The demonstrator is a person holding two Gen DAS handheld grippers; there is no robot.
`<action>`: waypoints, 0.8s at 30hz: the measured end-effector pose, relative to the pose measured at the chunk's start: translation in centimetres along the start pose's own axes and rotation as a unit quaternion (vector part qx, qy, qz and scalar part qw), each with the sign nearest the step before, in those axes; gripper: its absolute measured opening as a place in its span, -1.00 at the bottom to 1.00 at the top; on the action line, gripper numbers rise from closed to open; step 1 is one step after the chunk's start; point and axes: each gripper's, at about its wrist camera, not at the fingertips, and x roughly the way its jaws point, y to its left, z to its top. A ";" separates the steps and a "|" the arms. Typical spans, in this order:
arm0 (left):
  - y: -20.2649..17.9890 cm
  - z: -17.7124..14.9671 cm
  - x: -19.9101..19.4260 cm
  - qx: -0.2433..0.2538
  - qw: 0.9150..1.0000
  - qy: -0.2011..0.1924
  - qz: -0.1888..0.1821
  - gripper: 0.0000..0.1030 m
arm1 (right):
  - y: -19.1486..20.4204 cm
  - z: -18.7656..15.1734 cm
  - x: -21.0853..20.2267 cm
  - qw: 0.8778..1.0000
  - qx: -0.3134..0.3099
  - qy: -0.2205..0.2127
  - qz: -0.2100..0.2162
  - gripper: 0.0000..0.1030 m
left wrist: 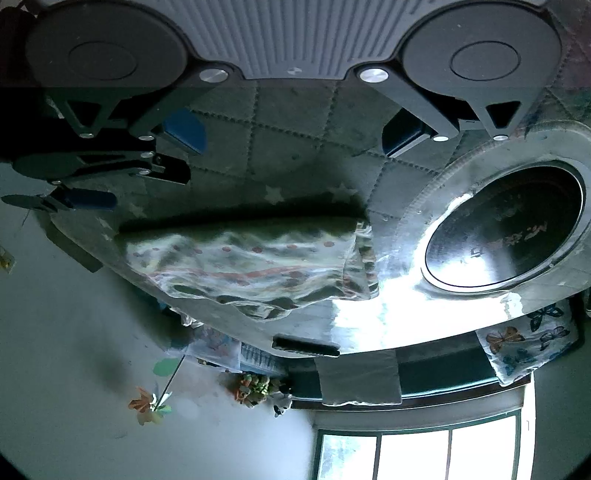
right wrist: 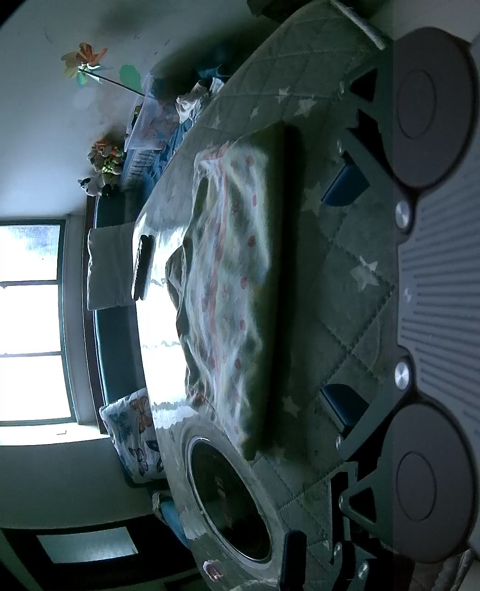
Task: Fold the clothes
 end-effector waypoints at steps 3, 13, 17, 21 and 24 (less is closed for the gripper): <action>-0.1 -0.1 0.1 0.001 1.000 0.002 0.000 1.00 | 0.0 0.0 0.0 1.000 0.001 0.000 0.000 1.00; -0.3 -0.2 0.2 0.001 1.000 0.005 -0.003 1.00 | 0.2 0.0 0.1 1.000 0.000 0.000 0.002 1.00; -0.4 -0.2 0.2 0.000 1.000 0.004 -0.004 1.00 | 0.3 0.0 0.0 1.000 -0.001 0.000 0.002 1.00; -0.4 -0.2 0.2 -0.001 1.000 0.004 -0.005 1.00 | 0.3 -0.1 0.0 1.000 0.001 0.000 0.001 1.00; -0.5 -0.2 0.2 -0.002 1.000 0.004 -0.006 1.00 | 0.3 -0.1 0.0 1.000 0.002 -0.001 0.001 1.00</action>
